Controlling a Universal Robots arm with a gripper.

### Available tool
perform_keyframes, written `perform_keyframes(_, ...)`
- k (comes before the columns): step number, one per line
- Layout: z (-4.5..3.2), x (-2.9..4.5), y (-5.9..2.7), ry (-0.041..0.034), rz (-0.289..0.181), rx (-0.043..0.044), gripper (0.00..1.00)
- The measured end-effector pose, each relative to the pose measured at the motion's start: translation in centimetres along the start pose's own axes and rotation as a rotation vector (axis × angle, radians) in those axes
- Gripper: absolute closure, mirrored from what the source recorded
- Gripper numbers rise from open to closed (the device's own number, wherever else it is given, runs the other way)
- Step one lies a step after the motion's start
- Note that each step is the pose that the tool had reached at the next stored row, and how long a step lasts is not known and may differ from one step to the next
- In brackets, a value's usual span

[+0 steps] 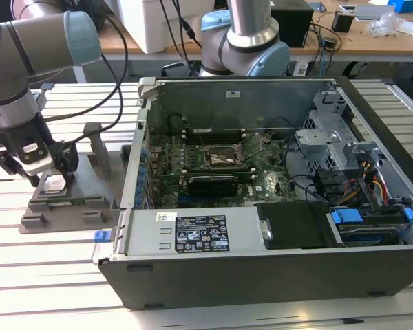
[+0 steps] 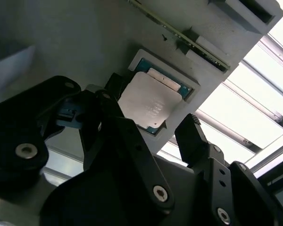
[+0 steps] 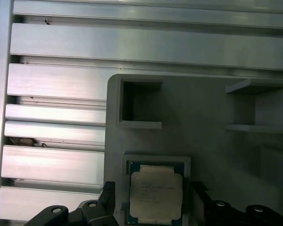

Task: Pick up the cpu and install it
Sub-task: 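Pick up the cpu and move it towards the insertion slot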

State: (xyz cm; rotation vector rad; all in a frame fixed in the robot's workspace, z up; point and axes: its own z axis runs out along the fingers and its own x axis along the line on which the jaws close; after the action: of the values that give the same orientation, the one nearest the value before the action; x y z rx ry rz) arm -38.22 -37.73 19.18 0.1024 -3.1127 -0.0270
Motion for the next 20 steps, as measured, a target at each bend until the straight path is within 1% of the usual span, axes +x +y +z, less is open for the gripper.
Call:
perform_keyframes(3, 0.16, -0.08, -0.01, 0.0001, -0.002, 0.0002, 0.28)
perform_keyframes(8, 0.19, -0.09, -0.01, -0.0001, -0.003, 0.0002, 0.29)
perform_keyframes(10, 0.19, -0.09, -0.02, 0.0, -0.003, 0.0002, 0.42)
perform_keyframes(11, 0.19, -0.09, -0.01, 0.0, -0.003, 0.0003, 0.46)
perform_keyframes(20, 0.13, -0.09, -0.01, -0.0006, -0.003, -0.0001, 0.46)
